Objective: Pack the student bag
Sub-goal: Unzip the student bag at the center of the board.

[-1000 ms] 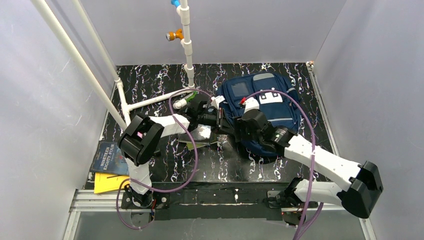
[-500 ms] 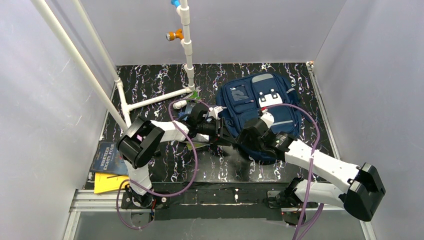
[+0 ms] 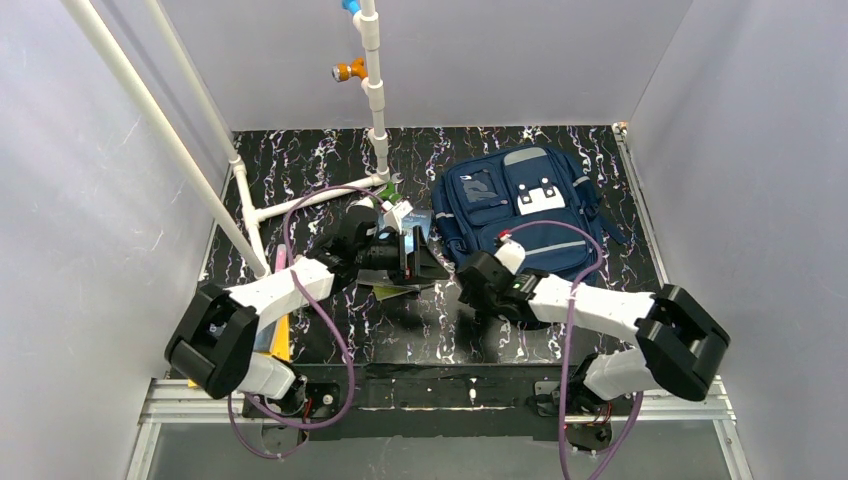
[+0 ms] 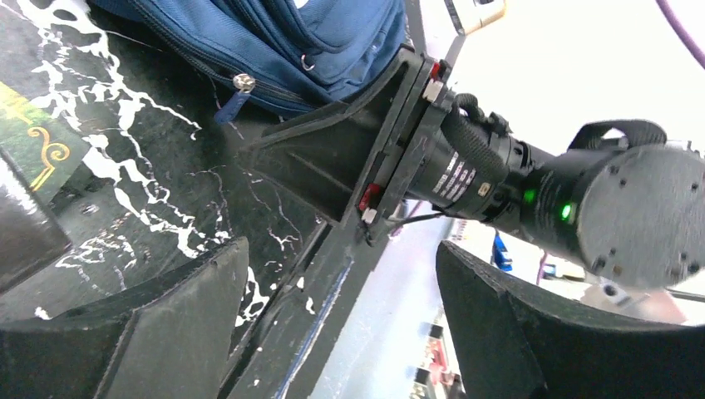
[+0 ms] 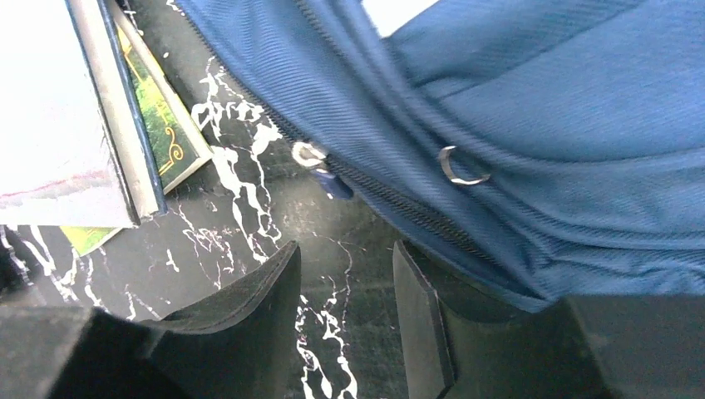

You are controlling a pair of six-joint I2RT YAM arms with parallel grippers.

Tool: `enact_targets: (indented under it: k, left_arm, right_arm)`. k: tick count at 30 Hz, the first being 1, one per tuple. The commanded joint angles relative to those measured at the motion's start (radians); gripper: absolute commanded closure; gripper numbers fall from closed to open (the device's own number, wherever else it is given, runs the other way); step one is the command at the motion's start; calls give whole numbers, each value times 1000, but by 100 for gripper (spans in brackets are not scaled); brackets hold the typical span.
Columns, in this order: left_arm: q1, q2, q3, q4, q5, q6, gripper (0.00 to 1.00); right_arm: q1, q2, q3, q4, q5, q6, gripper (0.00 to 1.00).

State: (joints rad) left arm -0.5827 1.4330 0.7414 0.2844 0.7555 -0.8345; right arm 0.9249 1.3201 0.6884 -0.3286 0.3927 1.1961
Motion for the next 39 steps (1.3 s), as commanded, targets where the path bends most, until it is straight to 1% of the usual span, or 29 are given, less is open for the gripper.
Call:
enact_targets:
  k: [1,4,6,7,9,11,13,15,17,22,24,26,28,30,32,35,36,39]
  left_arm:
    - [-1,-96,18,-227,-136,142,18]
    - [-2,-113,57,-345,-218,188,18]
    - [-2,-126,75,-412,-293,187,19]
    - [-2,-132,83,-441,-325,175,21]
    - [-2,-135,103,-495,-371,162,25]
    - [-2,-139,120,-526,-393,147,26]
    - [-2,-150,111,-521,-404,129,28]
    - [-2,-160,91,-494,-414,110,31]
    - [-2,-165,74,-477,-428,101,33]
    - [-2,-157,49,-462,-417,100,36]
    - [-2,-152,42,-453,-411,95,37]
    - [-2,-141,39,-439,-400,90,37]
    - [-2,-129,41,-419,-388,82,37]
    - [-2,-110,44,-389,-377,66,37]
    - [-2,-76,59,-361,-359,36,36]
    - [-2,-1,86,-295,-285,-44,35]
    - [-2,29,94,-247,-263,-85,35]
    - [-4,128,161,-235,-248,-159,34]
  right_arm:
    - [104,64,105,-49,256,20,47]
    - [133,99,119,-107,359,141,47]
    - [140,133,131,-130,418,172,47]
    - [142,156,141,-149,439,188,48]
    - [143,202,166,-160,473,180,48]
    - [143,244,206,-188,497,174,49]
    - [144,267,214,-169,505,158,50]
    - [145,283,209,-105,512,134,56]
    - [147,309,217,-83,529,121,57]
    - [151,378,261,-93,587,83,58]
    - [154,391,262,-79,603,50,65]
    - [155,404,267,-88,607,19,83]
    - [159,416,290,-154,609,22,99]
    - [163,406,300,-179,589,-21,99]
    - [165,375,291,-160,537,-105,99]
    - [167,294,250,-96,450,-239,99]
    - [167,266,231,-58,404,-297,99]
    - [167,210,213,-53,306,-390,99]
